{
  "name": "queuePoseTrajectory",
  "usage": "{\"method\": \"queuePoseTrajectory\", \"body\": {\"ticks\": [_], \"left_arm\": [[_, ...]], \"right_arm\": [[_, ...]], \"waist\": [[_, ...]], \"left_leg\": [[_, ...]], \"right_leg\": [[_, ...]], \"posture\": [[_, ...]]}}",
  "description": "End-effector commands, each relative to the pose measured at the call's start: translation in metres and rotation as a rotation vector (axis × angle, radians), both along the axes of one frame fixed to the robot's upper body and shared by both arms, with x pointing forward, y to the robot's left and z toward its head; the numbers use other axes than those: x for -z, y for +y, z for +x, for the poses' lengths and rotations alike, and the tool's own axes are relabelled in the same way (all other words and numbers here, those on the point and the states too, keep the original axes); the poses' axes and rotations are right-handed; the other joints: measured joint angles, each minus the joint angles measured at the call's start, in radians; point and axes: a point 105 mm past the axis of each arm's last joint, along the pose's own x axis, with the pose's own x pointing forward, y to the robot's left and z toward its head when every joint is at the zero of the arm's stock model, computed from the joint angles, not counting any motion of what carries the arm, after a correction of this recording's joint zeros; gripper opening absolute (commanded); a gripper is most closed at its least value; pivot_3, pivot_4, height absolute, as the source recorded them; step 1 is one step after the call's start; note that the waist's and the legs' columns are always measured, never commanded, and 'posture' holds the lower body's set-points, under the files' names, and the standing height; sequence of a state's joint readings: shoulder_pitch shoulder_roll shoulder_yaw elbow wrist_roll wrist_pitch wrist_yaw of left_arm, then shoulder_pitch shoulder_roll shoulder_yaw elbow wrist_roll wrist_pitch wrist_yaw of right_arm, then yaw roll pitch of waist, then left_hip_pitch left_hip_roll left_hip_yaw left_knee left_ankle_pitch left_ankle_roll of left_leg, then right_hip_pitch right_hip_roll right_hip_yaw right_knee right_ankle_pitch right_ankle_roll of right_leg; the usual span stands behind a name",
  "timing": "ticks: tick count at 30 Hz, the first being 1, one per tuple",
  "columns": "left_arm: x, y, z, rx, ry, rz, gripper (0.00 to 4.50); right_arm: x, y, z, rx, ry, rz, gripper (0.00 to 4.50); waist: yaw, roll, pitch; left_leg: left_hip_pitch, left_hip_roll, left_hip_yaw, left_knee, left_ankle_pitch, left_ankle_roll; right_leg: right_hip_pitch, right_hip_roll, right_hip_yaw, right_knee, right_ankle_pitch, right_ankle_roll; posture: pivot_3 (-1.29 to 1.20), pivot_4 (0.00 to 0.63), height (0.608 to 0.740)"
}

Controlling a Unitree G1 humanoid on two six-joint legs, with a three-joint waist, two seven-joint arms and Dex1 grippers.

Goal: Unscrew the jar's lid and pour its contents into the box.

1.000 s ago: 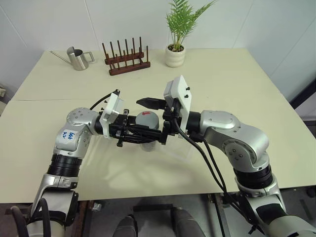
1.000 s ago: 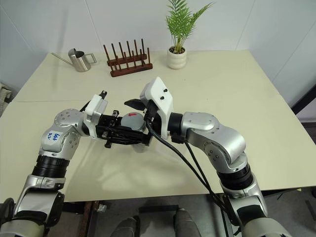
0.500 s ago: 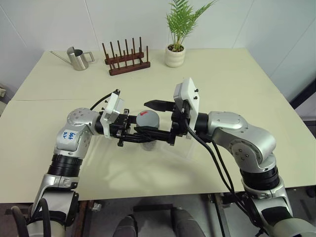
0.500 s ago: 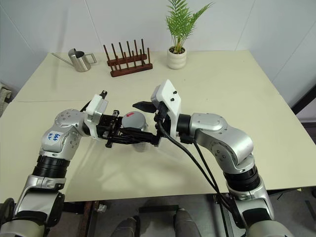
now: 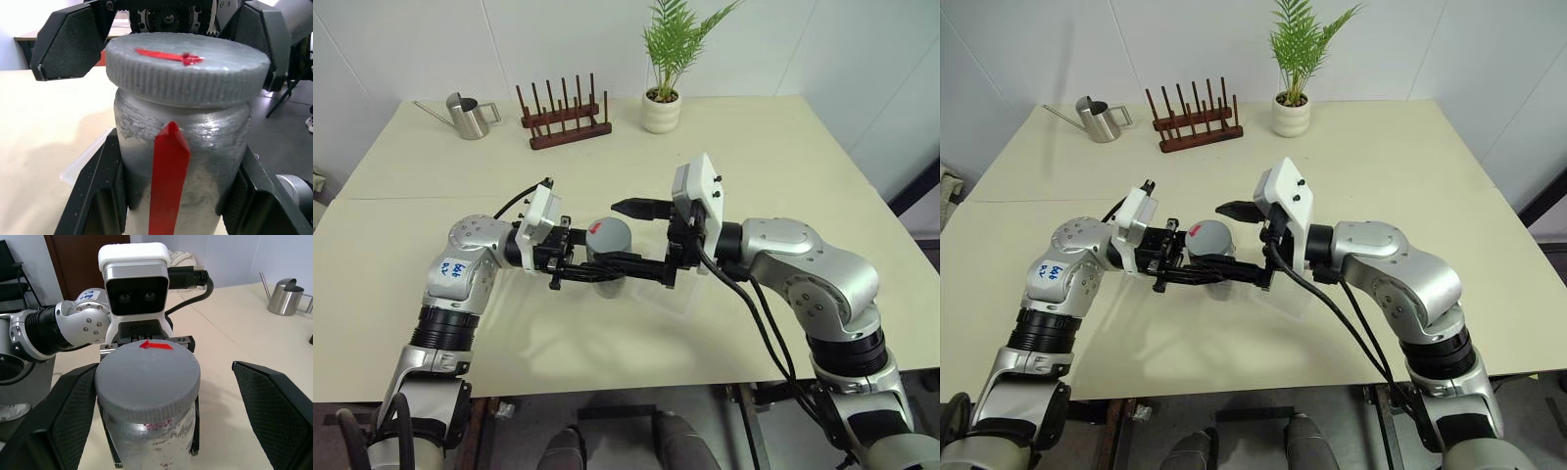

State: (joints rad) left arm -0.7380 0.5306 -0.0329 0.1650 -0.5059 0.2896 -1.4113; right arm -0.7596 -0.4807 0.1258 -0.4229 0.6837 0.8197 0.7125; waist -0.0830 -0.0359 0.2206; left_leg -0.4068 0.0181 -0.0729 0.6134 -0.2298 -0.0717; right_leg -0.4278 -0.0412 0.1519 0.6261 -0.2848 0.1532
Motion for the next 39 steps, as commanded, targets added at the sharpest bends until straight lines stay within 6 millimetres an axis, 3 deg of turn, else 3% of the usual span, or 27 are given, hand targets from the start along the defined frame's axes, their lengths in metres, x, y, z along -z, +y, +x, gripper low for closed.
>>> {"method": "queuePoseTrajectory", "body": {"ticks": [1,27,35,39], "left_arm": [[-0.006,-0.002,-0.008,0.045,-0.051,-0.004,1.93],[-0.006,-0.003,-0.007,0.054,-0.051,-0.002,1.93],[-0.006,-0.004,-0.008,0.059,-0.051,-0.003,1.93],[-0.006,-0.005,-0.007,0.062,-0.051,-0.002,1.93]], "right_arm": [[-0.011,-0.018,0.008,0.099,-0.037,0.028,4.47],[-0.003,-0.045,-0.014,0.124,0.000,-0.079,4.47],[-0.014,-0.049,-0.016,0.124,-0.013,-0.052,4.47],[-0.030,-0.041,-0.018,0.098,-0.020,0.027,4.47]], "waist": [[0.000,0.000,0.000],[0.001,0.000,0.000],[0.002,0.000,0.000],[-0.001,0.000,0.000]], "left_leg": [[0.000,0.000,0.000,0.000,0.000,0.000],[0.000,0.000,0.000,0.000,0.000,0.000],[0.000,0.000,0.000,0.000,0.000,0.000],[0.000,0.000,0.000,0.000,0.000,0.000]], "right_leg": [[0.000,0.000,0.000,0.000,0.000,0.000],[0.000,0.000,0.000,0.000,0.000,0.000],[0.000,0.000,0.000,0.000,0.000,0.000],[0.000,0.000,0.000,0.000,0.000,0.000]], "posture": [[0.00,0.150,0.740],[0.00,0.150,0.740],[0.00,0.150,0.740],[0.00,0.150,0.740]]}}
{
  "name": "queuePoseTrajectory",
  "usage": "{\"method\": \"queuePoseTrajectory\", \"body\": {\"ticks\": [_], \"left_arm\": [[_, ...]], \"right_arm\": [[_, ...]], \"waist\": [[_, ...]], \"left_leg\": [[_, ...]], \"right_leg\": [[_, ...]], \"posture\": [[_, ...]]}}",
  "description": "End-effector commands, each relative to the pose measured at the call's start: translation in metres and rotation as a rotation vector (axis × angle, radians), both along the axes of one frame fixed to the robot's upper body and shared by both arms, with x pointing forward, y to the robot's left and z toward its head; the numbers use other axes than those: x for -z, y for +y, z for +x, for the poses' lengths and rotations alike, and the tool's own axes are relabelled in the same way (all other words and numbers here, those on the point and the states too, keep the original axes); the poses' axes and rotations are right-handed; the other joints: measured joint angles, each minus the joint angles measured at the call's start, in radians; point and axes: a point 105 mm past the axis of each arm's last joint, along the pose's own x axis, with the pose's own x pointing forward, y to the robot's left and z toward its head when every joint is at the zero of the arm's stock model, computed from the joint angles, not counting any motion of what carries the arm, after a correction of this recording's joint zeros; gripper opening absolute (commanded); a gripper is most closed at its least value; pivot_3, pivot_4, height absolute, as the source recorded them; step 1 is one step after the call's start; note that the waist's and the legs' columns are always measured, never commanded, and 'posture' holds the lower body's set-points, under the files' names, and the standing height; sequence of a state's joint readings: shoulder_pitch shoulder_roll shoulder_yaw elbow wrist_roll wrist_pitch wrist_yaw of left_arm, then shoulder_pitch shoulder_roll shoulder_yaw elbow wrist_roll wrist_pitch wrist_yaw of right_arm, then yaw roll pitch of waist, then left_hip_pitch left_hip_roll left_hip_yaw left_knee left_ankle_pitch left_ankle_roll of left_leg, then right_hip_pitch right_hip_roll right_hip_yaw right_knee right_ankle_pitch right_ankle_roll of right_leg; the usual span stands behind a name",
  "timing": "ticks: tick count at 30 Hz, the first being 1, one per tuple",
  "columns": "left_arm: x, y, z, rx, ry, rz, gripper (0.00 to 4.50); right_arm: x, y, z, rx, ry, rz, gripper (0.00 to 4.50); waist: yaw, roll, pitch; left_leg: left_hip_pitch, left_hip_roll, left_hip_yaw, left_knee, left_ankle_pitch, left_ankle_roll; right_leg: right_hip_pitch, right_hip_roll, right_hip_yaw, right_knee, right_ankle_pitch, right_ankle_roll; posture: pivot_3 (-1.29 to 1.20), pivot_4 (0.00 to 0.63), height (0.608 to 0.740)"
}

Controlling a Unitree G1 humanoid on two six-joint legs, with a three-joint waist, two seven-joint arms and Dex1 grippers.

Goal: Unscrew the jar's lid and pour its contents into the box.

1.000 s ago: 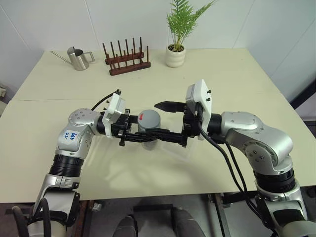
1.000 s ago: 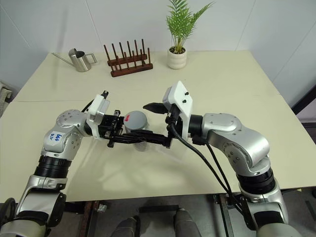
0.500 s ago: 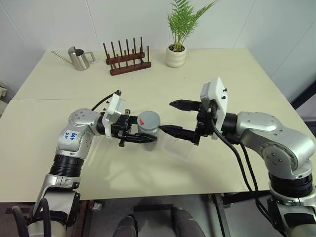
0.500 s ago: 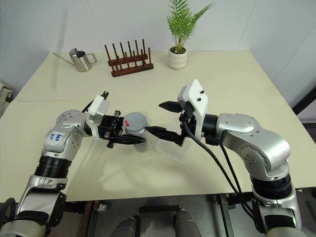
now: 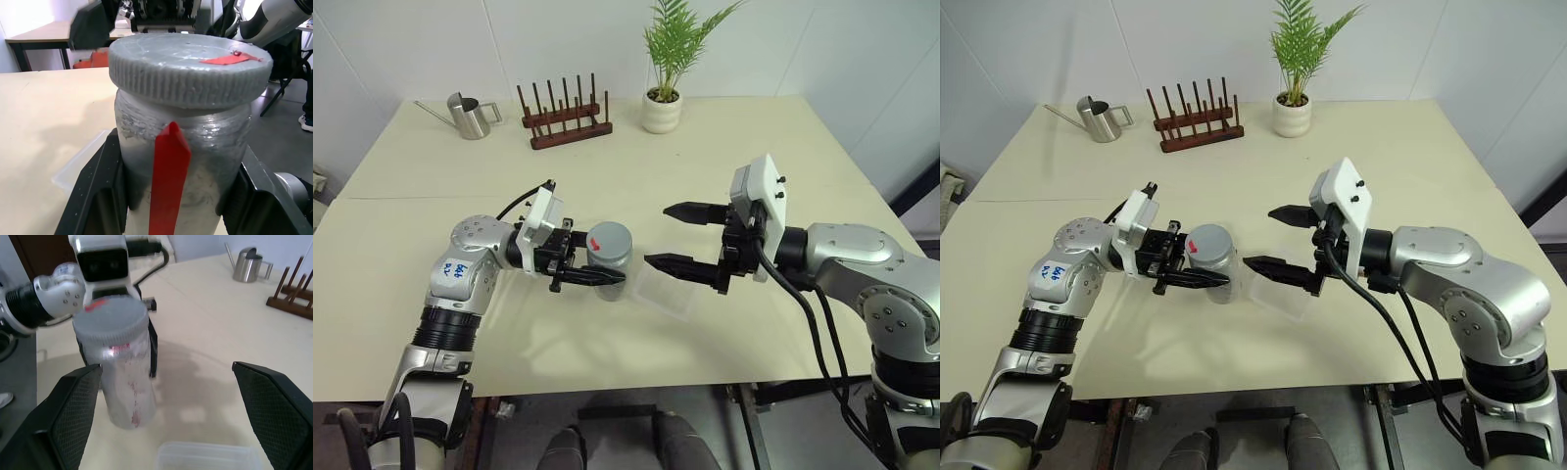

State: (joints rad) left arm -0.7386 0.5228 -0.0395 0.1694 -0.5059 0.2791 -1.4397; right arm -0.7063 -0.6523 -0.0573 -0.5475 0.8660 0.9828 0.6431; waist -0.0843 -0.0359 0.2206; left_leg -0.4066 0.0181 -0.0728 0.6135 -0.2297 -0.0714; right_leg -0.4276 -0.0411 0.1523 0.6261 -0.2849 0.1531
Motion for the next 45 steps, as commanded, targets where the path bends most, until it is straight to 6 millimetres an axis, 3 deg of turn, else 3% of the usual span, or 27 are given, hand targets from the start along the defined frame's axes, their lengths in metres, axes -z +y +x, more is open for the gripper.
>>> {"method": "queuePoseTrajectory", "body": {"ticks": [1,5,15,20,45], "left_arm": [[-0.007,-0.003,-0.004,0.027,-0.049,-0.007,1.93],[-0.008,-0.004,-0.003,0.032,-0.046,-0.008,1.93],[-0.008,-0.004,-0.002,0.025,-0.045,-0.008,1.93],[-0.008,-0.003,-0.002,0.017,-0.047,-0.007,1.93],[-0.007,-0.003,-0.001,0.008,-0.051,-0.005,1.93]], "right_arm": [[-0.021,0.004,-0.007,-0.025,-0.055,0.068,4.47],[-0.031,0.023,-0.008,-0.071,-0.043,0.127,4.47],[-0.019,0.044,-0.012,-0.130,-0.003,0.054,4.47],[-0.008,0.045,-0.008,-0.111,-0.002,-0.015,4.47],[-0.007,0.046,-0.006,-0.113,-0.034,-0.057,4.47]], "waist": [[0.001,0.000,0.000],[0.000,0.000,0.000],[0.001,0.000,0.000],[0.001,0.000,0.000],[0.001,0.000,0.000]], "left_leg": [[0.000,0.000,0.000,0.000,0.000,0.000],[0.000,0.000,0.000,0.000,0.000,0.000],[0.000,0.000,0.000,0.000,0.000,0.000],[0.000,0.000,0.000,0.000,0.000,0.000],[0.000,0.000,0.000,0.000,0.000,0.000]], "right_leg": [[0.000,0.000,0.000,0.000,0.000,0.000],[0.000,0.000,0.000,0.000,0.000,0.000],[0.000,0.000,-0.001,0.000,0.000,0.000],[0.000,0.000,0.000,0.000,0.000,0.000],[0.000,0.000,0.000,0.000,0.000,0.000]], "posture": [[0.00,0.150,0.740],[0.00,0.150,0.740],[0.00,0.150,0.740],[0.00,0.150,0.740],[0.00,0.150,0.740]]}}
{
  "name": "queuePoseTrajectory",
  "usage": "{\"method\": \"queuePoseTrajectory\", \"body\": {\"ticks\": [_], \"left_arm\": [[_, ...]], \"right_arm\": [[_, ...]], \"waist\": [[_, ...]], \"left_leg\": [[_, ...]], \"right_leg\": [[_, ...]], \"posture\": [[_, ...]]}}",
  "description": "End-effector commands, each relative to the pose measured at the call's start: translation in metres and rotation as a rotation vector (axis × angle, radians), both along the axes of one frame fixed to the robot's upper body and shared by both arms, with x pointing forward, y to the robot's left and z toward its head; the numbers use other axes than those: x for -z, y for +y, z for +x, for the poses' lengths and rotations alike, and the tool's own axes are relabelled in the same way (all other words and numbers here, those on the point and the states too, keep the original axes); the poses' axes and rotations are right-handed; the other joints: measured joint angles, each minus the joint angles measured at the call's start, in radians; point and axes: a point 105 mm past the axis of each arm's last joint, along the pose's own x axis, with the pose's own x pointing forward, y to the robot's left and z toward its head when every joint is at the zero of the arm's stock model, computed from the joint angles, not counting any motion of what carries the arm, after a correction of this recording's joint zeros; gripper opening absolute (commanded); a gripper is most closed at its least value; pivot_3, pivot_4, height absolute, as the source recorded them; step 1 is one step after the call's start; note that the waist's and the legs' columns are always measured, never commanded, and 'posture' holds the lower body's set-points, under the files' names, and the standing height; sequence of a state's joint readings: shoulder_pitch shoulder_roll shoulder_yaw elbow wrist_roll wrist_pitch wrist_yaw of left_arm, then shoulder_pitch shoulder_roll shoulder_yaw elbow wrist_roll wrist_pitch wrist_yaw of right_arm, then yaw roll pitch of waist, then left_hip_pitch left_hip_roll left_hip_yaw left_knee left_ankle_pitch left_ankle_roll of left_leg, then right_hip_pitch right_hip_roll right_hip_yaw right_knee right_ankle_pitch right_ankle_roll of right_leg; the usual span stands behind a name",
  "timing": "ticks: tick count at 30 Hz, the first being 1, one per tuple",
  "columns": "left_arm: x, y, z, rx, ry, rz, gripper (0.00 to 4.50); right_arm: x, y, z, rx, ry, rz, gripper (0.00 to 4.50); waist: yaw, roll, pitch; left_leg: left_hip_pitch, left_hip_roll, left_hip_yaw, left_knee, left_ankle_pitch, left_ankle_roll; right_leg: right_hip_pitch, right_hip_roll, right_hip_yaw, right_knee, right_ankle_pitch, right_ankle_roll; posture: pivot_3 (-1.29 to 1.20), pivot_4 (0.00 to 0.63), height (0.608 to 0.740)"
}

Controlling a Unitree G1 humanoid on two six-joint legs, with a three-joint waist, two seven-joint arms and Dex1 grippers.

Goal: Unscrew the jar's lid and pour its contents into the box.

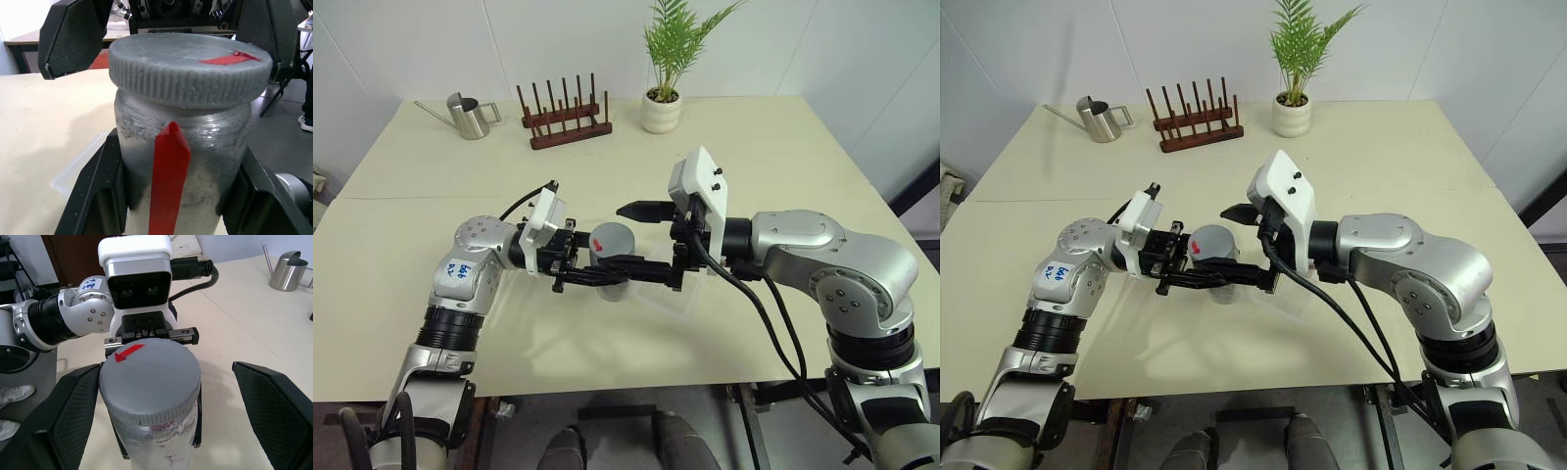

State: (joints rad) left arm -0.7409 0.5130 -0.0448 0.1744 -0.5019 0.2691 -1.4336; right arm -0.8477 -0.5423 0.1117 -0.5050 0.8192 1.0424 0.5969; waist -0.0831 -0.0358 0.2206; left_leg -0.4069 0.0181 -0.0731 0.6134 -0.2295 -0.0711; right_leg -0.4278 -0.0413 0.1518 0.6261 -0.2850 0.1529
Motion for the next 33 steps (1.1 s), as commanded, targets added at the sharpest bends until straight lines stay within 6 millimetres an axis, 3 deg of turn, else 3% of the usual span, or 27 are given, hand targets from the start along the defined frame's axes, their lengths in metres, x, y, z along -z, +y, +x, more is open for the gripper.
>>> {"method": "queuePoseTrajectory", "body": {"ticks": [1,4,7,24,28,33], "left_arm": [[-0.0077,-0.0002,-0.0016,0.007,-0.046,-0.001,1.93],[-0.0077,-0.0004,-0.0016,0.005,-0.047,0.000,1.93],[-0.0075,-0.0003,-0.0015,0.005,-0.047,0.001,1.93],[-0.0068,-0.0007,-0.0017,0.005,-0.041,0.003,1.93],[-0.0067,-0.0005,-0.0016,0.002,-0.043,0.003,1.93],[-0.0066,-0.0005,-0.0015,0.001,-0.044,0.002,1.93]], "right_arm": [[-0.0107,0.0022,-0.0062,-0.026,-0.057,0.011,4.47],[-0.0109,0.0024,-0.0068,-0.028,-0.057,0.012,4.47],[-0.0115,0.0029,-0.0072,-0.031,-0.057,0.014,3.91],[-0.0130,0.0041,-0.0108,-0.048,-0.067,0.016,3.91],[-0.0126,0.0046,-0.0125,-0.057,-0.065,0.016,3.04],[-0.0125,0.0046,-0.0129,-0.059,-0.066,0.014,3.04]], "waist": [[0.000,0.000,0.000],[0.000,0.000,0.000],[0.000,0.000,0.000],[0.000,0.000,0.000],[0.000,0.000,0.000],[0.000,0.000,0.000]], "left_leg": [[0.000,0.000,0.000,0.000,0.000,0.000],[0.000,0.000,0.000,0.000,0.000,0.000],[0.000,0.000,0.000,0.000,0.000,0.000],[0.000,0.000,0.000,0.000,0.000,0.000],[0.000,0.000,0.000,0.000,0.000,0.000],[0.000,0.000,0.000,0.000,0.000,0.000]], "right_leg": [[0.000,0.000,0.000,0.000,0.000,0.000],[0.000,0.000,0.000,0.000,0.000,0.000],[0.000,0.000,0.000,0.000,0.000,0.000],[0.000,0.000,0.000,0.000,0.000,0.000],[0.000,0.000,0.000,0.000,0.000,0.000],[0.000,0.000,0.000,0.000,0.000,0.000]], "posture": [[0.00,0.150,0.740],[0.00,0.150,0.740],[0.00,0.150,0.740],[0.00,0.150,0.740],[0.00,0.150,0.740],[0.00,0.150,0.740]]}}
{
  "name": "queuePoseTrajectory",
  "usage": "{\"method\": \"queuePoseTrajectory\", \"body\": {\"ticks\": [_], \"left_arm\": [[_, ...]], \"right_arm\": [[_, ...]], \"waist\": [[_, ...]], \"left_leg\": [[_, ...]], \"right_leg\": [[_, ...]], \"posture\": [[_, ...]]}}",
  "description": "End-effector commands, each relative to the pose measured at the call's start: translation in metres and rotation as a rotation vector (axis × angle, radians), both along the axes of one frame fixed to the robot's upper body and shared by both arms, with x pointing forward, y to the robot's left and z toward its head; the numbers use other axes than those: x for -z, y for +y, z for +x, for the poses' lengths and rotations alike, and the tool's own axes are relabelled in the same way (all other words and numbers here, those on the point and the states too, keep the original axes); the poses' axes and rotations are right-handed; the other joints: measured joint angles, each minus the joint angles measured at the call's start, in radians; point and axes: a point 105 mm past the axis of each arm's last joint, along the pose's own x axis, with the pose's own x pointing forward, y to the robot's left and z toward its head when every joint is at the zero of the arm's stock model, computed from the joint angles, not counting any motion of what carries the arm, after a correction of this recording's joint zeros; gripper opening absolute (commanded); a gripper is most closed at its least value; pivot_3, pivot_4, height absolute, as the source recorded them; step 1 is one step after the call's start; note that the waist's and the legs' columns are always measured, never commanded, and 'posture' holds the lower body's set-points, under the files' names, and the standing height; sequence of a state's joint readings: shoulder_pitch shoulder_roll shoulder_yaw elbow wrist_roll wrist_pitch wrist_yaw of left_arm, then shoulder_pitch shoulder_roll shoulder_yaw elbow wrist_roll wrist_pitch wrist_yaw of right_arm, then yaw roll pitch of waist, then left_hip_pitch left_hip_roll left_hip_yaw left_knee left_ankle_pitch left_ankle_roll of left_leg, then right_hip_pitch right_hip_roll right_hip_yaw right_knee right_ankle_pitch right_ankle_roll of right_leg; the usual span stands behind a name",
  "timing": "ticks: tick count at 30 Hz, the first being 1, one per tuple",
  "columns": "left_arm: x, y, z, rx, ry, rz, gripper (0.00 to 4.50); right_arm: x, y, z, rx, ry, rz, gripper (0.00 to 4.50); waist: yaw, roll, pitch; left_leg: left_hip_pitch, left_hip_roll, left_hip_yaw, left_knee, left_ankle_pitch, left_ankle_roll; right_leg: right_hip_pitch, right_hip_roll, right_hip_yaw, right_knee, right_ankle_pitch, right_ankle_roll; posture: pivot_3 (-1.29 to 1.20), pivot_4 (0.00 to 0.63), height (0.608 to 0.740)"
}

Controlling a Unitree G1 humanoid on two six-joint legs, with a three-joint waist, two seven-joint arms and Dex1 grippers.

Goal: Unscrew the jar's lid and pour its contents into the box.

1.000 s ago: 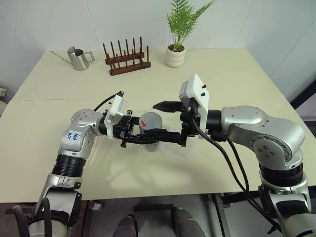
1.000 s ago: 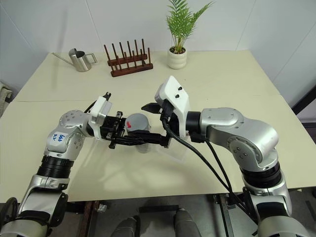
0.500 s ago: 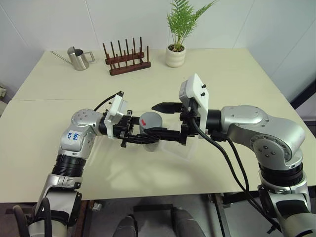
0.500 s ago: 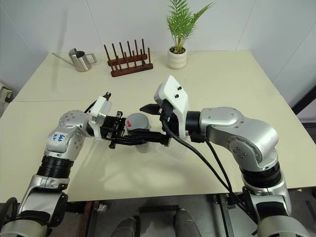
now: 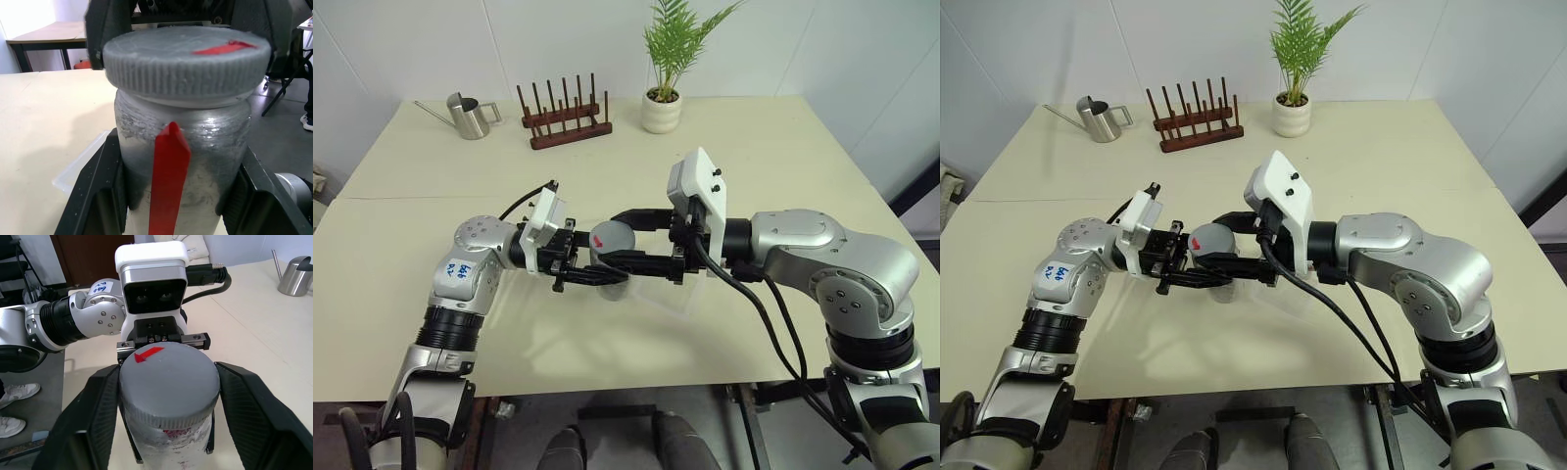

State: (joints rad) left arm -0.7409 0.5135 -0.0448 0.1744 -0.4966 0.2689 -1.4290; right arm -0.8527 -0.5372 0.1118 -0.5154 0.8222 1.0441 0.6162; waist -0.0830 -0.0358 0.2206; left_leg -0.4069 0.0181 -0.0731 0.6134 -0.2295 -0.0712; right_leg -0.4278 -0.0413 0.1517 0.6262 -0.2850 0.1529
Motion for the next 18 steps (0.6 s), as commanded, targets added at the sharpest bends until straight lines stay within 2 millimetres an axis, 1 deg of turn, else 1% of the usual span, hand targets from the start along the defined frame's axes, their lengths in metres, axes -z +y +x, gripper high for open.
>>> {"method": "queuePoseTrajectory", "body": {"ticks": [1,9,18], "left_arm": [[-0.007,-0.001,-0.002,0.008,-0.043,-0.002,1.93],[-0.006,-0.001,-0.002,0.007,-0.043,-0.002,1.93],[-0.003,-0.001,-0.002,0.010,-0.034,0.009,1.93]], "right_arm": [[-0.011,0.002,-0.008,-0.028,-0.059,0.016,3.04],[-0.014,0.001,-0.007,-0.024,-0.065,0.025,3.04],[-0.030,-0.004,0.002,0.022,-0.099,0.079,3.04]], "waist": [[0.000,0.000,0.000],[0.000,0.000,0.000],[0.000,0.000,0.000]], "left_leg": [[0.000,0.000,0.000,0.000,0.000,0.000],[0.000,0.000,0.000,0.000,0.000,0.000],[0.000,0.000,0.000,0.000,0.000,0.000]], "right_leg": [[0.000,0.000,0.000,0.000,0.000,0.000],[0.000,0.000,0.000,0.000,0.000,0.000],[0.000,0.000,0.000,0.000,0.000,0.000]], "posture": [[0.00,0.150,0.740],[0.00,0.150,0.740],[0.00,0.150,0.740]]}}
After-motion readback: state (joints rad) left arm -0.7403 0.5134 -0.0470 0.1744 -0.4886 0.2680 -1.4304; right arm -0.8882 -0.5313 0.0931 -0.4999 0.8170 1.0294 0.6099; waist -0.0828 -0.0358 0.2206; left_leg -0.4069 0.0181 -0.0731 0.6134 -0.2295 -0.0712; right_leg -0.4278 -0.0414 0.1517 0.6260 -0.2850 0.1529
